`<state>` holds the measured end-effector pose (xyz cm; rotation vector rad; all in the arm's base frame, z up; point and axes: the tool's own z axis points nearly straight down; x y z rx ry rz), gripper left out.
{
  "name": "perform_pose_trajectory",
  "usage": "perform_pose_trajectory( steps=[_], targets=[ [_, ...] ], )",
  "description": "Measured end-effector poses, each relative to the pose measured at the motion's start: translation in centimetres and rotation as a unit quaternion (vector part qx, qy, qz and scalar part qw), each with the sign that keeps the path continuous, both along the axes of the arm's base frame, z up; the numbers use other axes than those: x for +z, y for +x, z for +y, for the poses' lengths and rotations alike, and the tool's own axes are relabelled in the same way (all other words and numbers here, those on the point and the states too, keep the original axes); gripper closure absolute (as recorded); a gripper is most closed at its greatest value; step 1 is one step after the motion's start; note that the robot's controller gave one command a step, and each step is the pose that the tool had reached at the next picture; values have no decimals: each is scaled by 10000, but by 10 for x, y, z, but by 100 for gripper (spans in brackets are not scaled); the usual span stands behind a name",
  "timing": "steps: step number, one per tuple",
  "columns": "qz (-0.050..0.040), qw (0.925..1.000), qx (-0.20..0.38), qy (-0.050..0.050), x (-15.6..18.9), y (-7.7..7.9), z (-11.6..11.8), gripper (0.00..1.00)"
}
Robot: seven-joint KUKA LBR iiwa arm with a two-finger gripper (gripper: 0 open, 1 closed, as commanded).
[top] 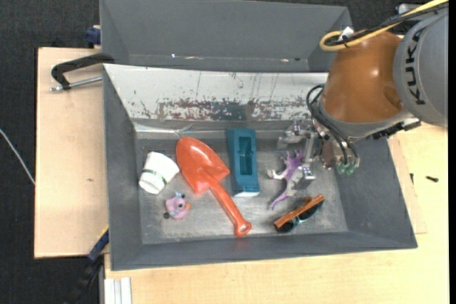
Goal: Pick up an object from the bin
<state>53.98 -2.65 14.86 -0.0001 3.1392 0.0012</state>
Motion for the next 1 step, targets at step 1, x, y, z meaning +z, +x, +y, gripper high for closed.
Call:
perform_pose_trajectory(
  steps=[1],
  targets=[
    [0,10000,1,0,0,0,0,0]
  ],
)
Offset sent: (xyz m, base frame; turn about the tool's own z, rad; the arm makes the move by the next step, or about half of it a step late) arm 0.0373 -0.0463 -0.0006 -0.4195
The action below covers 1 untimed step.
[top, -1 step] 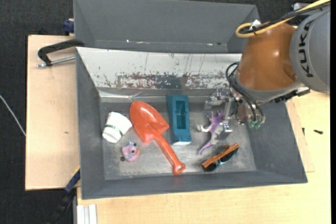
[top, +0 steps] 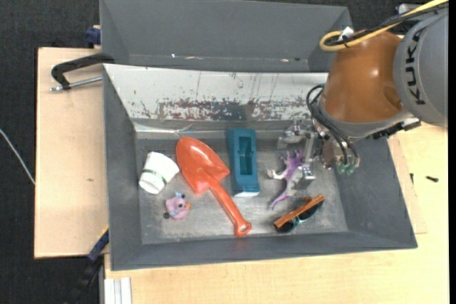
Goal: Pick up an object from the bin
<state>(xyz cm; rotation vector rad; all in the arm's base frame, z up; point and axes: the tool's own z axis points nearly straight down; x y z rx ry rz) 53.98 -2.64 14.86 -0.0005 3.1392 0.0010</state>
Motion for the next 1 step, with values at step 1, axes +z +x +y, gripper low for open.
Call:
perform_pose_trajectory(
  steps=[1],
  targets=[
    [-11,9942,1071,5,0,19,-18,0]
  ],
)
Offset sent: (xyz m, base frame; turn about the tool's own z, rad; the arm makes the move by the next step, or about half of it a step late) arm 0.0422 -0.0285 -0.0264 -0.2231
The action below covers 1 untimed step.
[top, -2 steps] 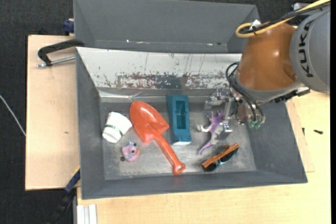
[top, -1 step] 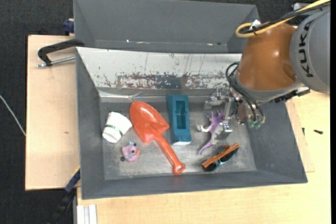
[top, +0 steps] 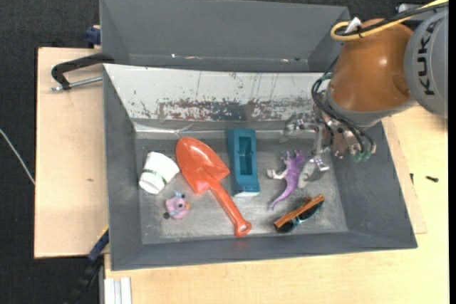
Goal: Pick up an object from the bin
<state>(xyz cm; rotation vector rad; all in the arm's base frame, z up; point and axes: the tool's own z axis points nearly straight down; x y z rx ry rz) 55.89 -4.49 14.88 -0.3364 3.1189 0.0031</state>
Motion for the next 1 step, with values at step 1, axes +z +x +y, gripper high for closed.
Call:
perform_pose_trajectory(
  steps=[1],
  targets=[
    [-17,9975,704,-15,-13,16,-14,0]
  ],
)
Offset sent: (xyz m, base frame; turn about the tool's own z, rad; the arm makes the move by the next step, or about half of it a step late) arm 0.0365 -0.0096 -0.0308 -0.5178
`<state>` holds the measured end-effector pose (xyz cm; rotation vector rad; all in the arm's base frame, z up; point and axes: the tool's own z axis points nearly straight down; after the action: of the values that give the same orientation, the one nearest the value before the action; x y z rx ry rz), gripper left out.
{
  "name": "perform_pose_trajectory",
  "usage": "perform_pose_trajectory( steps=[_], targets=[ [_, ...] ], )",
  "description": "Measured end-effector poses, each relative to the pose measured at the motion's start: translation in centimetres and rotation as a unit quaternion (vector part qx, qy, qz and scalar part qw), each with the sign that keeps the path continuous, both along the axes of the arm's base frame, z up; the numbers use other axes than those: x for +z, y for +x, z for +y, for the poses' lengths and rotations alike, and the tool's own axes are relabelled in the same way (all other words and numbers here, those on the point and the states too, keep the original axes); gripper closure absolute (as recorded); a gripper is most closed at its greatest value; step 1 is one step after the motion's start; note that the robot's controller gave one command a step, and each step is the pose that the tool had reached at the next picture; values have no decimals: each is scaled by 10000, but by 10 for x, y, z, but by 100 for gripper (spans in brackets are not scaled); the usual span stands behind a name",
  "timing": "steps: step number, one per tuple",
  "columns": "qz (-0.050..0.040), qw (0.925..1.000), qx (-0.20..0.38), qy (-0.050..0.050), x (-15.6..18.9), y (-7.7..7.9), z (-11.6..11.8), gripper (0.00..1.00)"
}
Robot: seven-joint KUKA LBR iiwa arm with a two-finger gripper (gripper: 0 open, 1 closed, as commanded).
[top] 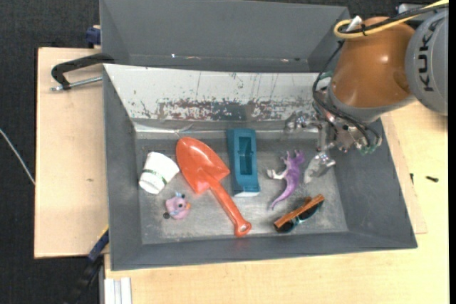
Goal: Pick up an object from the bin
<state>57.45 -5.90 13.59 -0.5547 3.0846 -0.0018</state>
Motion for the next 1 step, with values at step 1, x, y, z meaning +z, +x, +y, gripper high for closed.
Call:
perform_pose_trajectory(
  steps=[1],
  targets=[
    [3,9987,-519,8,-7,8,3,0]
  ],
)
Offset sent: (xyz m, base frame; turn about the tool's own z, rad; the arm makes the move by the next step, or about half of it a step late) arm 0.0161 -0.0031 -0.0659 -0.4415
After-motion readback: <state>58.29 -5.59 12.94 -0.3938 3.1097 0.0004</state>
